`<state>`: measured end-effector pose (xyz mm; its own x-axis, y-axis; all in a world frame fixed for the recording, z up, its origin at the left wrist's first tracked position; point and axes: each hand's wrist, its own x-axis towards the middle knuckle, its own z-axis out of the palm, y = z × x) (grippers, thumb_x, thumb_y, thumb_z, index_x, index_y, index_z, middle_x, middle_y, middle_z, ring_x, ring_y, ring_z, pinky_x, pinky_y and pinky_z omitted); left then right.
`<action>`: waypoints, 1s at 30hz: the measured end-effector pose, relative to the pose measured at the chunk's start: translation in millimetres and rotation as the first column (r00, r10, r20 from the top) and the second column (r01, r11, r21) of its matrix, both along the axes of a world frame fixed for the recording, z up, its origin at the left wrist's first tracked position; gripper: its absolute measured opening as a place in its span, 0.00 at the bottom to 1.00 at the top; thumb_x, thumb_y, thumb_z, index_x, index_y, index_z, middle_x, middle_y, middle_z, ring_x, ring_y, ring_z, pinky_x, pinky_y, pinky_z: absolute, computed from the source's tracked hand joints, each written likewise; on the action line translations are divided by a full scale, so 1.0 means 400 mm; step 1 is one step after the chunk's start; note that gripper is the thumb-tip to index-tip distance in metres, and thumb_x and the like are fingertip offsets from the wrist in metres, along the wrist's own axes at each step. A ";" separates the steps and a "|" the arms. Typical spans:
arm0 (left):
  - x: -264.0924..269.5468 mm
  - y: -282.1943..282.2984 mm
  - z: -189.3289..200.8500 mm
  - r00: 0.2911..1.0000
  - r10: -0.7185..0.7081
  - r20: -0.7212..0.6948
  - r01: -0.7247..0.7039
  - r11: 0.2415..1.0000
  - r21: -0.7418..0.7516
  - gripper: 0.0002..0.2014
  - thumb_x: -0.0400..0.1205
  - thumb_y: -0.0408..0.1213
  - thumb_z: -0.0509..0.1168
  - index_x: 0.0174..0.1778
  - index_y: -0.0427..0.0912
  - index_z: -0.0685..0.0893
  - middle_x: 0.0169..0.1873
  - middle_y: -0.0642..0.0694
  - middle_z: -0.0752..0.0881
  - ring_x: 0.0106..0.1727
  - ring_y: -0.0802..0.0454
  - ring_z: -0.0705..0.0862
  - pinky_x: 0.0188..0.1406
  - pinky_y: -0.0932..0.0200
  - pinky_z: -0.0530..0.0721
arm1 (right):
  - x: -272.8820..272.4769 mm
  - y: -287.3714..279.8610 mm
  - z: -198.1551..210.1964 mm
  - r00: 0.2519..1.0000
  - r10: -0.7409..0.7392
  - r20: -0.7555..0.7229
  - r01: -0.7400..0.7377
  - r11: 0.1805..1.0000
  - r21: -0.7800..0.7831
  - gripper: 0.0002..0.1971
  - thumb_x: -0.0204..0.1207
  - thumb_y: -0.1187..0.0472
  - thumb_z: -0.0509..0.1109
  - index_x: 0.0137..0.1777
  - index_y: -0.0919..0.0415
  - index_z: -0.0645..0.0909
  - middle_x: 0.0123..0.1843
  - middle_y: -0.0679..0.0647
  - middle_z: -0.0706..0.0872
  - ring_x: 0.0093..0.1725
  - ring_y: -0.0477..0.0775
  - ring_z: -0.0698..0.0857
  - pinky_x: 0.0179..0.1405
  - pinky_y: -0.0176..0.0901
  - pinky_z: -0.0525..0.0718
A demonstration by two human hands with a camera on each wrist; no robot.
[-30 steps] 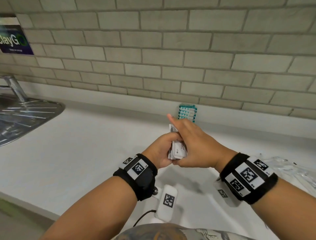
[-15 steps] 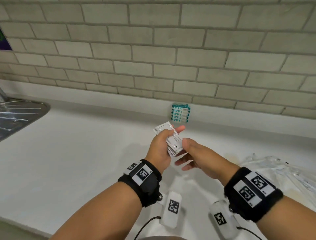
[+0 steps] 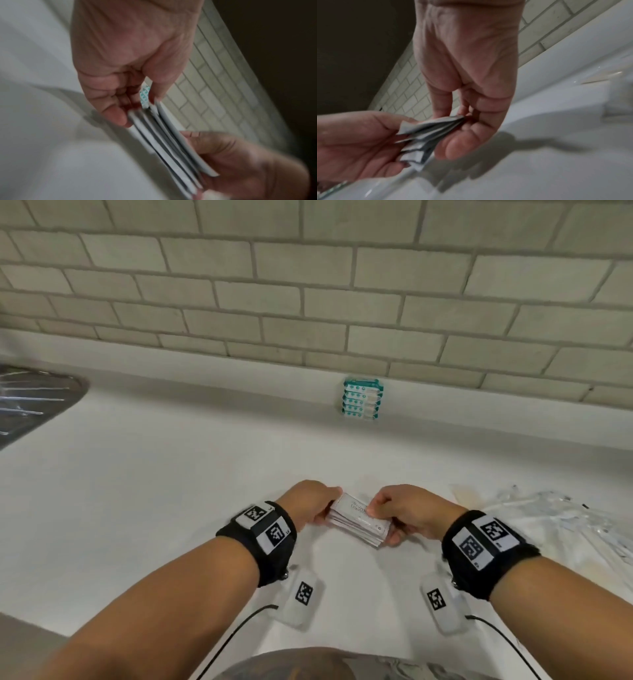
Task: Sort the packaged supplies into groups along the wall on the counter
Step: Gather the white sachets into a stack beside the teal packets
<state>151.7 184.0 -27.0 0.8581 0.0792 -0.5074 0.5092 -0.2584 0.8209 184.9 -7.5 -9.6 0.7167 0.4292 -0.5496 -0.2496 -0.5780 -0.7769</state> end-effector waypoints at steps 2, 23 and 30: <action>0.003 -0.007 -0.010 0.992 -0.129 -0.005 0.127 0.968 0.218 0.09 0.84 0.38 0.62 0.42 0.37 0.81 0.36 0.42 0.86 0.34 0.50 0.85 0.41 0.59 0.88 | -0.004 0.000 -0.014 0.999 0.029 0.036 -0.026 0.994 -0.103 0.07 0.79 0.63 0.72 0.43 0.64 0.76 0.26 0.59 0.86 0.20 0.53 0.84 0.21 0.42 0.82; -0.016 -0.028 0.033 0.649 -0.761 0.015 0.505 0.445 0.739 0.21 0.69 0.44 0.78 0.51 0.45 0.77 0.47 0.57 0.77 0.48 0.52 0.76 0.37 0.61 0.71 | -0.040 -0.001 -0.030 0.789 0.492 0.367 -0.191 0.765 -0.615 0.34 0.57 0.45 0.83 0.63 0.51 0.75 0.56 0.49 0.73 0.50 0.52 0.80 0.51 0.47 0.82; -0.023 -0.026 0.024 0.597 -0.802 0.002 0.516 0.386 0.765 0.21 0.68 0.46 0.78 0.48 0.48 0.73 0.47 0.54 0.76 0.47 0.51 0.77 0.38 0.60 0.71 | -0.048 0.000 -0.043 0.733 0.528 0.429 -0.185 0.762 -0.621 0.28 0.59 0.46 0.81 0.58 0.49 0.75 0.52 0.48 0.75 0.45 0.51 0.80 0.41 0.43 0.79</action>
<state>142.6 173.6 -17.2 0.8650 -0.4264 -0.2643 -0.3335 -0.8824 0.3320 165.6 -7.5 -26.6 0.8055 0.4992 -0.3195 0.4328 -0.8637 -0.2584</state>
